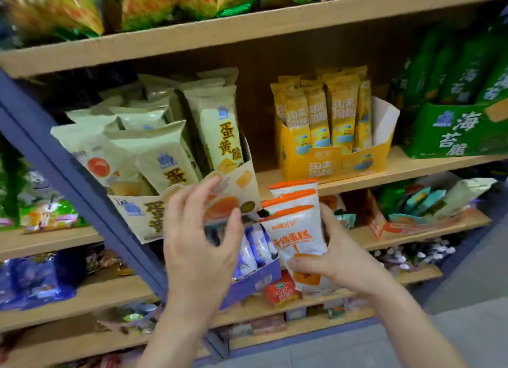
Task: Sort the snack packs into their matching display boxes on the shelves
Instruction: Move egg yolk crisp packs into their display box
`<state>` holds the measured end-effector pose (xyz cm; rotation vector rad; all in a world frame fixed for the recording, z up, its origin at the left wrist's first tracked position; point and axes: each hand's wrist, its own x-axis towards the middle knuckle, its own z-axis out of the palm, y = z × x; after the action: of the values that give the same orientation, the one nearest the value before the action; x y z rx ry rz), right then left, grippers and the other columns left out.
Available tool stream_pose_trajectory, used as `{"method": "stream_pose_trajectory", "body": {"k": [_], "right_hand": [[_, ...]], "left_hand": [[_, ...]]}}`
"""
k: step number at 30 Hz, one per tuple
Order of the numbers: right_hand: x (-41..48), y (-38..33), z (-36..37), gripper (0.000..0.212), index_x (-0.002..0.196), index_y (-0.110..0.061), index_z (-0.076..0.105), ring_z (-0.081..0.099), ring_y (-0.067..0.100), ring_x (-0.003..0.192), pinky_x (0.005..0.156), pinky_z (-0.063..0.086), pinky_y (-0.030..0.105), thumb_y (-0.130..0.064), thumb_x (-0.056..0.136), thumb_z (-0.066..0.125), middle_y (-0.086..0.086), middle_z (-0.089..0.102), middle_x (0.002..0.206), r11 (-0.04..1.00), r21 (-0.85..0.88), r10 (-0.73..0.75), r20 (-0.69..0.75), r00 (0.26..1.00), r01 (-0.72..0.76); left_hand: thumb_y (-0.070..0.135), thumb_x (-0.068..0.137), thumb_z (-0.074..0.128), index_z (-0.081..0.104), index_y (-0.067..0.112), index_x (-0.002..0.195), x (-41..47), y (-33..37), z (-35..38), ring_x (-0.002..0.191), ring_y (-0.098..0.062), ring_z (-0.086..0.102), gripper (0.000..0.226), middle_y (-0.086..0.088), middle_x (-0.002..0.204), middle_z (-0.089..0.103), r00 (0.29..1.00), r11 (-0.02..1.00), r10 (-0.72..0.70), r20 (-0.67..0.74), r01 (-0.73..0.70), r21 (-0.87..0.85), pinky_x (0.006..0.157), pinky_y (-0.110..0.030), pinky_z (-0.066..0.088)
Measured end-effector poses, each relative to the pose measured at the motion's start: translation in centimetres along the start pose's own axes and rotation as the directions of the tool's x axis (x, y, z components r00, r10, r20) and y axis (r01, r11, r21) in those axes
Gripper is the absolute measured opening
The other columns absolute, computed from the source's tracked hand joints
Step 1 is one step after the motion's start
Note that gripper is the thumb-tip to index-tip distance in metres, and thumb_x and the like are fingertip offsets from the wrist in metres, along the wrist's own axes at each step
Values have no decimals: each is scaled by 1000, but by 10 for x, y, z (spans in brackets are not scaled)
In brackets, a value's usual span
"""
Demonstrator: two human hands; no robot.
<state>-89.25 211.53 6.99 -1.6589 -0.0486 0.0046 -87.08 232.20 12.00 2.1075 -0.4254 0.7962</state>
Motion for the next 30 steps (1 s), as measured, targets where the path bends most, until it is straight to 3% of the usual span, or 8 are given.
{"method": "stream_pose_trajectory", "body": {"k": [3, 5, 8, 11, 13, 17, 23, 30], "right_hand": [[13, -28, 11, 87, 132, -41, 40, 62, -1, 111, 87, 53, 22, -5, 69, 87, -19, 64, 121, 962, -203, -174, 61, 983, 183], [23, -43, 18, 87, 132, -39, 39, 57, -2, 116, 92, 49, 24, -14, 65, 88, -19, 56, 126, 871, -386, -293, 84, 952, 303], [39, -58, 30, 89, 135, -36, 34, 47, 3, 126, 98, 47, 34, -30, 62, 83, -16, 38, 138, 679, -582, -402, 214, 890, 446], [51, -72, 40, 98, 140, -44, 20, 33, 8, 143, 105, 42, 46, -43, 61, 78, -22, 7, 158, 550, -692, -309, 352, 884, 468], [59, -78, 45, 99, 141, -47, 14, 29, 10, 144, 106, 38, 44, -41, 65, 78, -26, -8, 158, 432, -777, -211, 406, 889, 458], [68, -86, 50, 96, 143, -40, 19, 38, 13, 132, 97, 37, 37, -43, 68, 77, -18, 10, 150, 241, -849, -156, 444, 882, 470], [71, -85, 41, 89, 139, -43, 25, 41, 4, 118, 92, 44, 38, -44, 66, 76, -22, 23, 136, 261, -804, -177, 504, 845, 535], [73, -93, 29, 83, 131, -50, 27, 42, -4, 116, 96, 42, 26, -41, 67, 79, -31, 34, 125, 495, -683, -175, 527, 832, 537]], "left_hand": [[26, 87, 69, 40, 17, 144, 33, -17, -44, 126, -28, 39, 64, -10, 140, 41, 979, 977, 103, -179, -66, 202, 110, -43, 36], [28, 88, 68, 31, 21, 150, 59, -24, -57, 134, -29, 30, 73, -12, 151, 34, 985, 946, 142, -102, -104, 308, 114, -35, 24], [34, 87, 64, 36, 22, 148, 90, -40, -58, 128, -32, 39, 68, -13, 145, 43, 969, 858, 228, 92, -244, 452, 103, -49, 37], [37, 83, 69, 54, 20, 133, 111, -56, -59, 112, -31, 48, 55, -10, 125, 58, 956, 770, 262, 134, -290, 568, 86, -47, 38], [37, 78, 76, 60, 20, 124, 120, -66, -63, 110, -28, 49, 51, -6, 120, 62, 959, 756, 266, 94, -268, 597, 83, -43, 30], [28, 74, 83, 63, 18, 116, 125, -84, -70, 108, -25, 48, 47, -6, 115, 65, 947, 786, 315, 58, -295, 543, 82, -39, 26], [12, 72, 83, 65, 12, 114, 130, -96, -68, 107, -25, 50, 46, -7, 114, 65, 925, 785, 379, 24, -335, 521, 84, -39, 29], [14, 74, 77, 62, 16, 120, 147, -108, -56, 118, -21, 47, 49, -3, 119, 61, 933, 843, 356, 51, -344, 413, 91, -33, 25]]}}
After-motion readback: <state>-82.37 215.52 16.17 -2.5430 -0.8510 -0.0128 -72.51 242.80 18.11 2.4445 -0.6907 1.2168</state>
